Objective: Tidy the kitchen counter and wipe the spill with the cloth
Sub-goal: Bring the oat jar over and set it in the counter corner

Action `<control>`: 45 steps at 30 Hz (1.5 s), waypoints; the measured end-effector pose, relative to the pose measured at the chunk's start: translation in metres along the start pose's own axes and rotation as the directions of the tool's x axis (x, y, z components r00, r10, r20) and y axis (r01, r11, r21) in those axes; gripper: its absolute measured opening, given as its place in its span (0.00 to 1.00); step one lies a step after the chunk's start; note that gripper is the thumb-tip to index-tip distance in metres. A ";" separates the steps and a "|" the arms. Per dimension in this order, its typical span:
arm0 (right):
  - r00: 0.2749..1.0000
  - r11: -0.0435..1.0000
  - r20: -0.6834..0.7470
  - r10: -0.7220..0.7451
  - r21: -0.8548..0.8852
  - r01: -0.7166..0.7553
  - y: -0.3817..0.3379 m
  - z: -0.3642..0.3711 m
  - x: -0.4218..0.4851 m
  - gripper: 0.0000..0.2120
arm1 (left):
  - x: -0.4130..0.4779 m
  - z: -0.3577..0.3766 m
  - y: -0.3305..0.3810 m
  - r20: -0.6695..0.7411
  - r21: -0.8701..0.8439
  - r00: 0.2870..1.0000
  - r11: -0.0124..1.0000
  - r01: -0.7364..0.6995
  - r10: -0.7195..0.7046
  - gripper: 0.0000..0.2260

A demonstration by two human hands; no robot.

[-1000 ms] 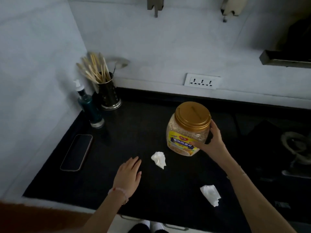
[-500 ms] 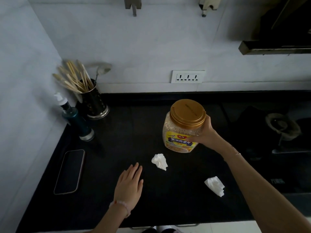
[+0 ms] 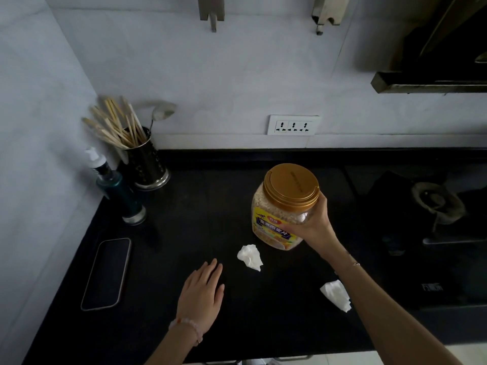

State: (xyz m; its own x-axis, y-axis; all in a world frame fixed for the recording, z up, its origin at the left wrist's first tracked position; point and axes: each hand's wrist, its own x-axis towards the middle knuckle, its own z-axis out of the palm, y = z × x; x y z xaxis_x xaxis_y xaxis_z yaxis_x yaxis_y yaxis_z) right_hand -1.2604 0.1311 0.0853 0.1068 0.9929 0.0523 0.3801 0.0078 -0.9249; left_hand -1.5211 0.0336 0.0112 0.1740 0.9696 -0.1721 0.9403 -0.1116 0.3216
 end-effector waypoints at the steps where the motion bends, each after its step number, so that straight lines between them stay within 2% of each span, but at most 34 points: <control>1: 1.000 1.000 -0.016 0.001 0.001 -0.001 0.000 0.002 -0.001 0.55 | 0.000 -0.002 0.001 0.013 -0.004 1.000 1.000 0.001 -0.001 0.22; 8: 0.987 0.994 -0.151 -0.047 -0.103 0.032 -0.010 0.015 -0.001 0.51 | 0.002 -0.008 0.001 0.062 -0.003 0.998 1.000 0.012 -0.012 0.22; 17: 0.949 0.985 -0.316 0.001 -0.163 -0.055 -0.028 0.008 -0.013 0.50 | 0.005 -0.007 -0.006 0.066 -0.049 0.997 0.998 -0.025 0.028 0.21; 24: 0.897 0.982 -0.440 0.039 -0.151 -0.117 -0.048 -0.032 -0.043 0.48 | -0.002 -0.001 -0.016 0.119 0.151 0.986 0.979 -0.135 0.117 0.21; 26: 0.859 0.987 -0.508 0.062 -0.098 -0.129 -0.053 -0.042 -0.057 0.47 | 0.002 -0.002 -0.017 0.102 0.178 0.988 0.975 -0.131 0.114 0.27; 29: 0.808 0.991 -0.584 0.072 -0.049 -0.124 -0.058 -0.061 -0.088 0.47 | 0.003 0.000 -0.018 0.061 0.189 0.989 0.971 -0.145 0.136 0.19; 35: 0.651 0.984 -0.740 0.171 0.091 -0.155 -0.059 -0.108 -0.167 0.52 | 0.008 -0.009 0.003 0.088 0.210 0.993 0.973 -0.094 0.077 0.23; 37: 0.588 0.981 -0.785 0.193 0.135 -0.142 -0.053 -0.126 -0.198 0.51 | 0.005 -0.011 0.023 0.083 0.160 0.996 0.986 -0.036 0.023 0.22; 38: 0.558 0.978 -0.804 0.205 0.155 -0.136 -0.050 -0.136 -0.215 0.50 | 0.003 -0.010 0.036 0.046 0.115 0.998 0.992 -0.045 0.039 0.21; 40: 0.489 0.972 -0.841 0.231 0.182 -0.145 -0.043 -0.155 -0.252 0.50 | -0.004 -0.003 0.070 -0.057 0.011 0.984 0.985 -0.171 0.171 0.17; 42: 0.415 0.967 -0.877 0.244 0.188 -0.171 -0.036 -0.173 -0.293 0.49 | -0.017 0.011 0.118 -0.074 -0.101 0.943 0.938 -0.332 0.326 0.14; 45: 0.317 0.957 -0.914 0.254 0.189 -0.220 -0.028 -0.196 -0.357 0.44 | -0.053 0.045 0.197 0.082 -0.229 0.833 0.824 -0.518 0.547 0.15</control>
State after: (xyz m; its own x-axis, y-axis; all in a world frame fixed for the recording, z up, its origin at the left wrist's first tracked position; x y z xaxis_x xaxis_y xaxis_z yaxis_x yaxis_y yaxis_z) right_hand -1.1292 -0.2464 0.1665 0.9699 0.2087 0.1256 0.1660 -0.1889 -0.9679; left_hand -1.3322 -0.0497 0.0418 0.6835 0.7286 -0.0441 0.6172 -0.5447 0.5678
